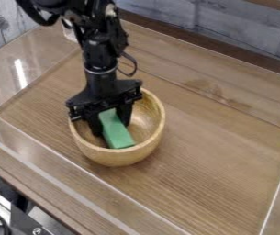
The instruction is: Move green object from inside the wooden bowl to the table next to it
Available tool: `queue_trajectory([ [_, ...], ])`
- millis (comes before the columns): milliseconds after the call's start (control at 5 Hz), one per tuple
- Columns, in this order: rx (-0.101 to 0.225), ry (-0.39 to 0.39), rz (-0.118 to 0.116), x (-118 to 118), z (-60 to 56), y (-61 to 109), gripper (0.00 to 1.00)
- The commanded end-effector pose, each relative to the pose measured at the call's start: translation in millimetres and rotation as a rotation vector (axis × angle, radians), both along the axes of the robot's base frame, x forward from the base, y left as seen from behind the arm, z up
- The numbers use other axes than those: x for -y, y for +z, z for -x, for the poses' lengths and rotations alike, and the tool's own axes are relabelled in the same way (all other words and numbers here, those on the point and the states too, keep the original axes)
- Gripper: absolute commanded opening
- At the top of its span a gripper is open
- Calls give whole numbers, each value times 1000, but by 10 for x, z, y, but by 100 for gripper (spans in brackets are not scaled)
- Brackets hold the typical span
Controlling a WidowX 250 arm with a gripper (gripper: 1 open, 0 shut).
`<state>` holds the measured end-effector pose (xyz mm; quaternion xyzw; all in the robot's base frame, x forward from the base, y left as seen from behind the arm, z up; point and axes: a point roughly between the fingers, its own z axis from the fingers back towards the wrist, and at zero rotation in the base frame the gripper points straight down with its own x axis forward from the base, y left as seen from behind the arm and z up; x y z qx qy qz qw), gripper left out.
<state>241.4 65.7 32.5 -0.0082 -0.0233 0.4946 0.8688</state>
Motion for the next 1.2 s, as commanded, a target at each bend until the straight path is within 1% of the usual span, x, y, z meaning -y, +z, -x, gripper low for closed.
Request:
queue_trajectory([
  [0, 38, 46, 10, -27, -183, 385, 0],
  [200, 34, 84, 48, 6, -309, 753, 0],
  [400, 24, 50, 88, 53, -410, 906, 0],
  [600, 30, 7, 103, 105, -495, 954, 0],
  [800, 39, 5, 109, 115, -661, 934, 0],
  [1000, 47, 31, 110, 108, -767, 857, 0],
])
